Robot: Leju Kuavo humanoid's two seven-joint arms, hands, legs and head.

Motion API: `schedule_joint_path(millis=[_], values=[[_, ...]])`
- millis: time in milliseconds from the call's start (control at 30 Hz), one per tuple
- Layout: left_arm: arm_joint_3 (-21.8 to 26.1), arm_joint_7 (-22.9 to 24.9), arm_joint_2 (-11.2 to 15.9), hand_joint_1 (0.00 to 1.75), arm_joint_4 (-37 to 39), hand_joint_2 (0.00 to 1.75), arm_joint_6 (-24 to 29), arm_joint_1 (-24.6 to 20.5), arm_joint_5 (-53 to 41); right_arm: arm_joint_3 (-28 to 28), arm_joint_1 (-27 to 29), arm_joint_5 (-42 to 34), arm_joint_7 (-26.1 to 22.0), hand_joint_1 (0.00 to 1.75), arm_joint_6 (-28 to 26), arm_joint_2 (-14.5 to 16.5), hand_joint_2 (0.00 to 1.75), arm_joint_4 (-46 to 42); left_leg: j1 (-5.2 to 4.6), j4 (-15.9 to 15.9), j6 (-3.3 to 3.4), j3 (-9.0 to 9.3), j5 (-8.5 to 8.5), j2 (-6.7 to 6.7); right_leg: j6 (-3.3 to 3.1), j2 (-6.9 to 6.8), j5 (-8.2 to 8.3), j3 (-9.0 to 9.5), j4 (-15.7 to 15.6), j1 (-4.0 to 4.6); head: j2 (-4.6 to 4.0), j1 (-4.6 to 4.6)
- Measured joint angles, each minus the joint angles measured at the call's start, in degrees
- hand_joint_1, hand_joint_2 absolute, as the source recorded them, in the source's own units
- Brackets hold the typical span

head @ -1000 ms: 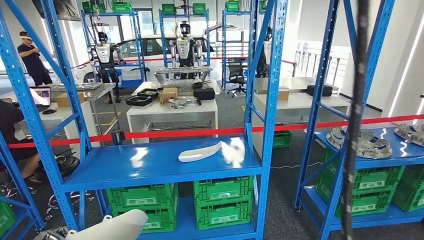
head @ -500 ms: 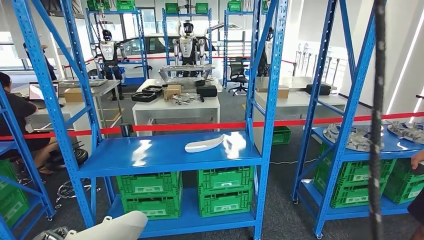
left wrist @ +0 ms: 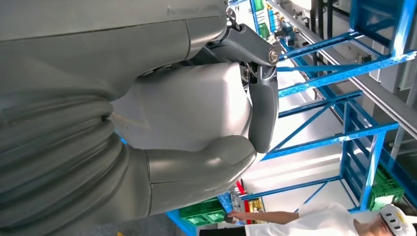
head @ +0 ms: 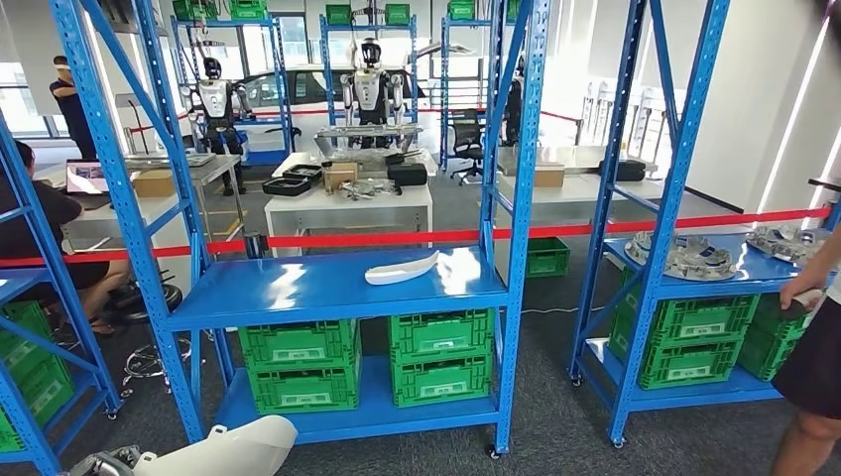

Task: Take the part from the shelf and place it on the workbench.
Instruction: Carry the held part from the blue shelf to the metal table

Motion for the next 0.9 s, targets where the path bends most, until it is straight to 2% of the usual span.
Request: schedule_joint_path(millis=[33,67,100,133,167,200,233,267,300,333,367,400,467,500,533,567,633,667,700,733,767,800,833,867,900], values=[[0.00,0.11,0.03,1.75,0.00,1.75,0.00,-0.02,0.02,-0.01,-0.02,-0.03,0.01,0.00,0.00,0.05,0.00,0.00,0.07,1.31,-0.36,-0.61,-1.87,-0.14,-0.37,-0.14,0.78,-0.68,-0.13,-0.14,0.00,-0.05],[-0.01,0.27,0.06,1.75,0.02,1.75,0.00,-0.07,0.05,-0.03,-0.07,-0.08,0.01,0.00,0.00,0.09,0.00,0.00,0.23,3.71,-0.70,-1.35,-4.69,-0.26,-0.64,-0.27,1.55,-1.46,-0.18,-0.24,-0.01,-0.14],[-0.01,0.45,0.08,1.75,0.07,1.75,0.00,-0.14,0.12,-0.05,-0.09,-0.14,0.02,0.00,-0.01,0.09,0.00,0.00,0.34,7.05,-1.02,-2.06,-7.81,-0.30,-0.78,-0.30,2.25,-2.31,-0.14,-0.24,0.00,-0.23],[-0.02,0.60,0.10,1.75,0.15,1.75,0.00,-0.20,0.21,-0.07,-0.10,-0.21,0.02,0.00,-0.01,0.09,0.00,0.00,0.48,10.68,-1.28,-2.56,-10.06,-0.30,-0.79,-0.33,2.92,-3.19,-0.04,-0.24,-0.01,-0.26],[-0.03,0.72,0.10,1.75,0.27,1.75,0.00,-0.25,0.30,-0.08,-0.10,-0.26,0.02,0.00,-0.01,0.09,0.00,0.00,0.59,13.70,-1.48,-2.67,-10.94,-0.29,-0.73,-0.35,3.60,-4.09,0.11,-0.22,-0.01,-0.31],[-0.04,0.80,0.10,1.75,0.39,1.75,0.00,-0.31,0.39,-0.10,-0.10,-0.30,0.02,0.00,-0.02,0.10,0.00,0.00,0.68,15.31,-1.59,-2.14,-10.48,-0.29,-0.64,-0.38,4.27,-5.06,0.32,-0.22,0.00,-0.33],[-0.05,0.90,0.10,1.75,0.47,1.75,-0.01,-0.39,0.46,-0.11,-0.10,-0.31,0.02,0.00,-0.05,0.11,0.00,0.00,0.76,15.05,-1.62,-0.75,-9.11,-0.29,-0.50,-0.41,4.91,-6.03,0.56,-0.24,0.00,-0.36],[-0.07,1.01,0.09,1.75,0.52,1.75,-0.01,-0.53,0.53,-0.13,-0.11,-0.33,0.02,0.00,-0.11,0.14,0.00,0.00,0.83,12.86,-1.57,1.59,-7.64,-0.29,-0.34,-0.42,5.50,-6.92,0.82,-0.25,0.00,-0.38],[-0.08,1.16,0.09,1.75,0.54,1.75,-0.02,-0.75,0.59,-0.16,-0.11,-0.38,0.02,0.00,-0.23,0.16,0.00,0.00,0.87,9.09,-1.44,4.74,-7.20,-0.35,-0.12,-0.41,6.03,-7.68,1.07,-0.24,0.00,-0.42],[-0.11,1.30,0.08,1.75,0.54,1.75,-0.06,-1.02,0.67,-0.22,-0.13,-0.48,0.02,0.00,-0.35,0.21,0.00,0.00,0.80,4.75,-1.22,7.99,-7.61,-0.46,0.15,-0.39,6.50,-8.24,1.30,-0.20,0.00,-0.43],[-0.14,1.42,0.08,1.75,0.55,1.75,-0.09,-1.26,0.80,-0.31,-0.16,-0.60,-0.01,0.00,-0.50,0.24,0.00,0.00,0.69,1.19,-0.92,10.28,-8.44,-0.55,0.45,-0.37,7.02,-8.62,1.44,-0.16,0.00,-0.42],[-0.16,1.52,0.08,1.75,0.58,1.75,-0.13,-1.44,0.92,-0.40,-0.19,-0.71,-0.03,0.00,-0.61,0.28,0.00,0.00,0.51,-1.16,-0.55,11.58,-9.24,-0.64,0.77,-0.36,7.55,-8.87,1.45,-0.18,0.00,-0.41],[-0.19,1.69,0.08,1.75,0.76,1.75,-0.26,-1.51,1.36,-0.56,-0.14,-0.79,-0.07,0.00,-0.55,0.39,0.00,0.00,0.33,-2.31,0.47,11.22,-9.08,-0.59,1.49,-0.34,8.30,-9.31,1.27,-0.31,0.00,-0.35],[-0.20,1.92,0.08,1.75,0.90,1.75,-0.47,-1.50,1.80,-0.62,-0.02,-0.70,-0.05,0.00,-0.34,0.48,0.00,0.00,0.33,-2.39,1.00,10.80,-8.65,-0.55,1.86,-0.29,7.84,-9.66,1.58,-0.44,0.00,-0.34],[-0.19,2.29,0.13,1.75,1.07,1.75,-0.78,-1.50,2.45,-0.66,0.14,-0.57,-0.03,0.00,-0.05,0.59,0.00,0.00,0.38,-2.49,1.51,10.31,-8.17,-0.57,2.17,-0.24,6.39,-10.23,2.68,-0.51,0.00,-0.29],[-0.19,2.74,0.21,1.75,1.31,1.75,-1.16,-1.51,3.20,-0.69,0.28,-0.36,-0.02,0.00,0.23,0.68,0.00,0.00,0.43,-2.51,1.86,9.78,-7.60,-0.60,2.39,-0.19,4.00,-11.09,4.96,-0.59,0.00,-0.25],[-0.16,3.54,0.55,1.75,2.03,1.75,-1.77,-1.51,4.46,-0.69,0.41,0.10,0.02,0.00,0.65,0.82,0.00,0.00,0.34,-2.39,2.11,8.67,-6.51,-0.98,2.56,-0.15,-1.27,-13.22,12.06,-0.61,0.00,-0.15],[-0.14,3.75,0.75,1.75,2.48,1.75,-1.95,-1.50,4.85,-0.69,0.42,0.28,0.02,0.00,0.73,0.84,0.00,0.00,0.30,-2.26,2.08,8.03,-5.98,-1.24,2.57,-0.13,-2.50,-13.94,15.30,-0.59,0.00,-0.12],[-0.09,3.86,0.96,1.75,2.90,1.75,-2.09,-1.48,5.15,-0.69,0.42,0.43,0.02,0.00,0.77,0.84,0.00,0.00,0.27,-2.07,2.00,7.34,-5.50,-1.60,2.50,-0.10,-2.38,-13.90,17.01,-0.57,0.00,-0.10],[0.01,3.89,1.18,1.75,3.25,1.75,-2.24,-1.46,5.40,-0.69,0.44,0.54,0.02,0.00,0.81,0.84,0.00,0.00,0.26,-1.83,1.88,6.63,-5.11,-2.02,2.39,0.01,-1.25,-12.80,16.62,-0.56,0.00,-0.08],[0.14,3.86,1.40,1.75,3.53,1.75,-2.39,-1.44,5.65,-0.69,0.44,0.62,0.02,0.00,0.88,0.84,0.00,0.00,0.27,-1.58,1.73,6.01,-4.80,-2.48,2.20,0.35,0.25,-10.57,13.95,-0.55,0.00,-0.05],[0.26,3.79,1.63,1.75,3.73,1.75,-2.55,-1.45,5.87,-0.69,0.43,0.69,0.02,0.00,0.96,0.84,0.00,0.00,0.32,-1.33,1.53,5.50,-4.55,-2.96,1.91,1.26,1.15,-7.73,9.83,-0.56,0.00,-0.03],[0.38,3.71,1.91,1.75,3.88,1.75,-2.67,-1.50,6.11,-0.69,0.43,0.74,0.02,0.00,1.04,0.84,0.00,0.00,0.32,-1.12,1.28,5.03,-4.32,-3.41,1.64,2.36,1.57,-5.06,5.88,-0.61,0.00,-0.05],[0.45,3.62,2.16,1.75,4.02,1.75,-2.73,-1.55,6.32,-0.69,0.46,0.78,0.02,0.00,1.11,0.87,0.00,0.00,0.35,-0.97,0.97,4.70,-4.09,-3.86,1.40,3.31,1.52,-3.22,2.91,-0.64,0.00,-0.03],[0.51,3.54,2.44,1.75,4.13,1.75,-2.78,-1.59,6.52,-0.69,0.50,0.81,0.02,0.00,1.15,0.91,0.00,0.00,0.40,-0.88,0.61,4.41,-3.83,-4.35,1.20,3.87,1.18,-2.36,1.37,-0.61,0.00,-0.03]])
